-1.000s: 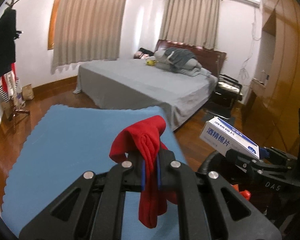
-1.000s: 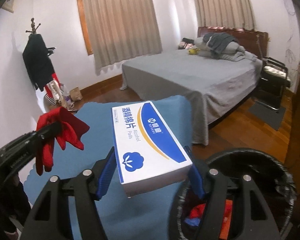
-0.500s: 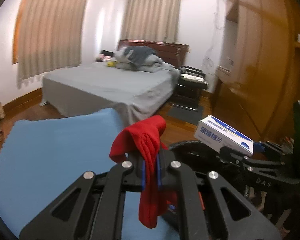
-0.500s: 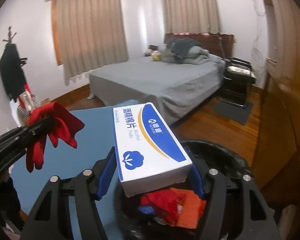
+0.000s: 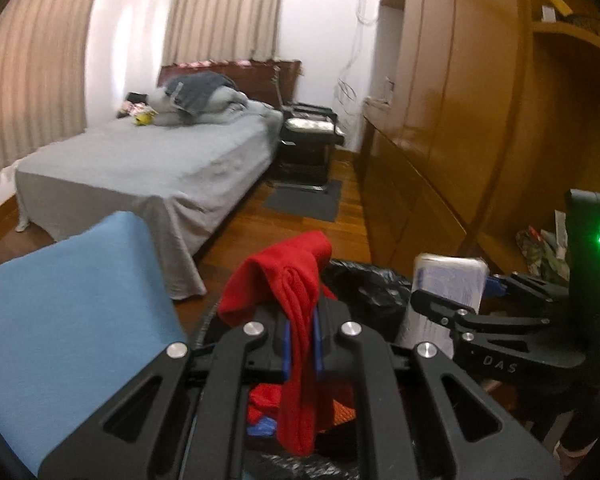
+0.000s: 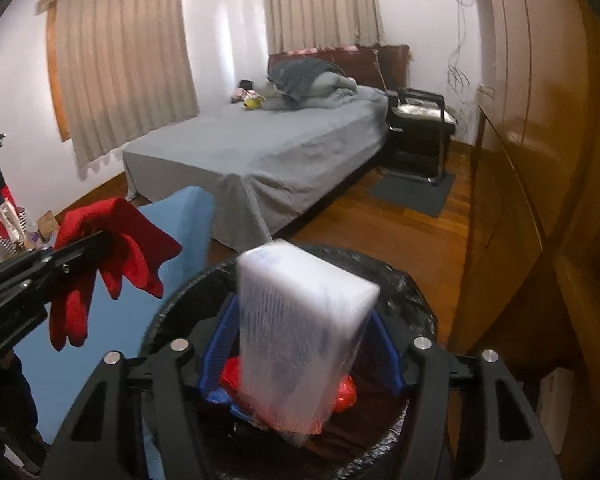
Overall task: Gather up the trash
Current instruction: 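Open both tools over the bin to drop the glove and wipes box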
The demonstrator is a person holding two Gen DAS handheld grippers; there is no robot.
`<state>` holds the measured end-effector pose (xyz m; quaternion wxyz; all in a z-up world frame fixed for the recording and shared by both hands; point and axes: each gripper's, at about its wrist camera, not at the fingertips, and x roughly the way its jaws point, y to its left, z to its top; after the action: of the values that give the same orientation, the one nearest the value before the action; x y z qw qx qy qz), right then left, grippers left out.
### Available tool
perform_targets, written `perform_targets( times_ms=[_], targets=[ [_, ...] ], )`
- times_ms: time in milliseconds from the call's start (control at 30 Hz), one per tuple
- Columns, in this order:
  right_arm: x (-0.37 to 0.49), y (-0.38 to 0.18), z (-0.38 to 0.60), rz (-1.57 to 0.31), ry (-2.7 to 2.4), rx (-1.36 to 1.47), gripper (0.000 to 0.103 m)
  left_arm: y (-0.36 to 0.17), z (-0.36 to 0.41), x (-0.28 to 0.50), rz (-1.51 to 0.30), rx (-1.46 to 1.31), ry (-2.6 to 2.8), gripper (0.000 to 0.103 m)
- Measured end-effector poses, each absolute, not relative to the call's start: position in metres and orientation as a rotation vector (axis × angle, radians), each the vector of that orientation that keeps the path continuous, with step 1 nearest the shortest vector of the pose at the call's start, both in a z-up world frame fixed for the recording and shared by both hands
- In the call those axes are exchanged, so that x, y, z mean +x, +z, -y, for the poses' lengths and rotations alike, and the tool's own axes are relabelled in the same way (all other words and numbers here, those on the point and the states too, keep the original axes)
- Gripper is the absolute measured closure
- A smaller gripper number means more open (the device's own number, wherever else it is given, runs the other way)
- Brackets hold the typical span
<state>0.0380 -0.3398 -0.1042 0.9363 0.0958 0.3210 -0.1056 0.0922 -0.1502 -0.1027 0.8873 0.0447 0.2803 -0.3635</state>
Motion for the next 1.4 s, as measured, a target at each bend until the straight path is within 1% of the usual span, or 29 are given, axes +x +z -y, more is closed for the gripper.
perform_targets(
  times_ms=[33,100,133,167,200,233,267,300,367,400,433,467,533,800,933,1067,1233,1400],
  targets=[
    [0.04,-0.109,0.344,-0.665,-0.214,0.212,0.043,-0.106,0.154,0.095,-0.596,0.095,-0.768,0.095],
    [0.042,-0.116,0.352,-0.676,-0.219,0.226,0.044,-0.113,0.16,0.1,-0.621,0.09,-0.788,0.09],
    [0.044,-0.12,0.355,-0.686,-0.222,0.225,0.044,-0.117,0.161,0.103,-0.636,0.084,-0.798,0.083],
    [0.044,-0.122,0.356,-0.693,-0.226,0.226,0.043,-0.12,0.161,0.105,-0.651,0.079,-0.808,0.07],
    [0.044,-0.123,0.357,-0.691,-0.23,0.231,0.043,-0.123,0.16,0.108,-0.661,0.072,-0.814,0.063],
    [0.042,-0.123,0.36,-0.687,-0.233,0.237,0.039,-0.124,0.159,0.107,-0.666,0.068,-0.813,0.054],
    [0.041,-0.123,0.363,-0.681,-0.238,0.241,0.03,-0.125,0.159,0.108,-0.67,0.068,-0.812,0.051],
    [0.039,-0.122,0.365,-0.671,-0.25,0.243,0.026,-0.125,0.157,0.109,-0.672,0.068,-0.81,0.049],
    [0.035,-0.12,0.366,-0.658,-0.264,0.246,0.012,-0.124,0.153,0.109,-0.667,0.069,-0.793,0.039],
    [0.034,-0.118,0.366,-0.654,-0.264,0.248,0.01,-0.123,0.148,0.108,-0.662,0.061,-0.79,0.036],
    [0.032,-0.117,0.367,-0.65,-0.262,0.251,0.006,-0.122,0.147,0.109,-0.66,0.055,-0.791,0.03],
    [0.031,-0.116,0.367,-0.648,-0.264,0.253,0.006,-0.121,0.144,0.109,-0.662,0.047,-0.796,0.024],
    [0.029,-0.114,0.367,-0.65,-0.264,0.257,0.006,-0.119,0.14,0.11,-0.666,0.029,-0.812,0.022],
    [0.022,-0.111,0.374,-0.64,-0.283,0.287,0.006,-0.121,0.149,0.111,-0.715,0.018,-0.894,0.022],
    [0.022,-0.111,0.376,-0.64,-0.288,0.29,0.006,-0.146,0.161,0.116,-0.871,0.084,-0.929,0.022],
    [0.023,-0.112,0.374,-0.643,-0.28,0.288,0.006,-0.171,0.158,0.118,-0.972,0.111,-0.908,0.022],
    [0.027,-0.113,0.372,-0.65,-0.27,0.289,0.006,-0.186,0.147,0.119,-1.036,0.113,-0.9,0.022],
    [0.029,-0.114,0.368,-0.655,-0.264,0.281,0.006,-0.189,0.133,0.119,-1.073,0.103,-0.905,0.022]
  ],
)
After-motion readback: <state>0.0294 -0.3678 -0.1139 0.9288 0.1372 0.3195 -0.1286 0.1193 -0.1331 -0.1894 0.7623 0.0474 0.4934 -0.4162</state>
